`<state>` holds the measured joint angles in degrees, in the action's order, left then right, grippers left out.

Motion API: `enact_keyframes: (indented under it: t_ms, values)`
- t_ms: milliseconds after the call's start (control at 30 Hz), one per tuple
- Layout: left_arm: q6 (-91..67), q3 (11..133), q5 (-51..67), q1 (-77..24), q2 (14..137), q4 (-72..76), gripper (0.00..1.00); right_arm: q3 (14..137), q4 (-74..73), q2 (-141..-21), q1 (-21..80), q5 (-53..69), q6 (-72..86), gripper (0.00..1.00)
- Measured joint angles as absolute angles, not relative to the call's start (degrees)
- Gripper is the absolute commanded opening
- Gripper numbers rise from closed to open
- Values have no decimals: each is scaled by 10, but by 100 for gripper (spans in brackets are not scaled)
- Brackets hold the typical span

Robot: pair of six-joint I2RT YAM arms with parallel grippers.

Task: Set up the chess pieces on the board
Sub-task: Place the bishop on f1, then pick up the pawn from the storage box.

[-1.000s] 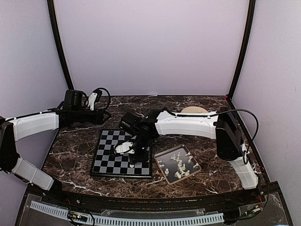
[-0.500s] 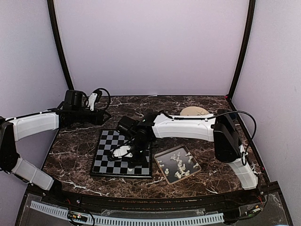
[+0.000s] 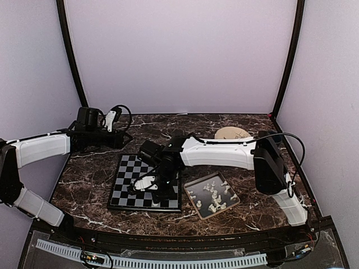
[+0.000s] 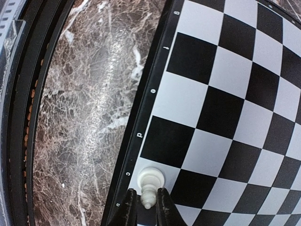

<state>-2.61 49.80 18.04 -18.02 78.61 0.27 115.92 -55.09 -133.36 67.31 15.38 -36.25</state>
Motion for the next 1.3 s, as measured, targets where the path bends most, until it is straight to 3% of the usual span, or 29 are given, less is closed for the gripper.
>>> enact_keyframes:
  t_ms: [267,433,667,900,1133,1300]
  values:
    - [-26,498,180,-180,786,3,59,1159,-556,-1335,680,147,-365,38]
    - [-26,498,180,-180,786,3,59,1156,-555,-1334,680,128,-370,42]
    - [-27,498,183,-180,786,3,59,1025,-535,-1224,658,117,-370,40]
    - [-28,498,192,-180,786,3,59,837,-423,-1048,539,104,-321,36]
    - [-28,498,197,-180,790,4,59,735,-368,-1008,432,128,-274,29]
    - [-28,498,199,-180,802,3,59,678,-355,-980,416,133,-267,27]
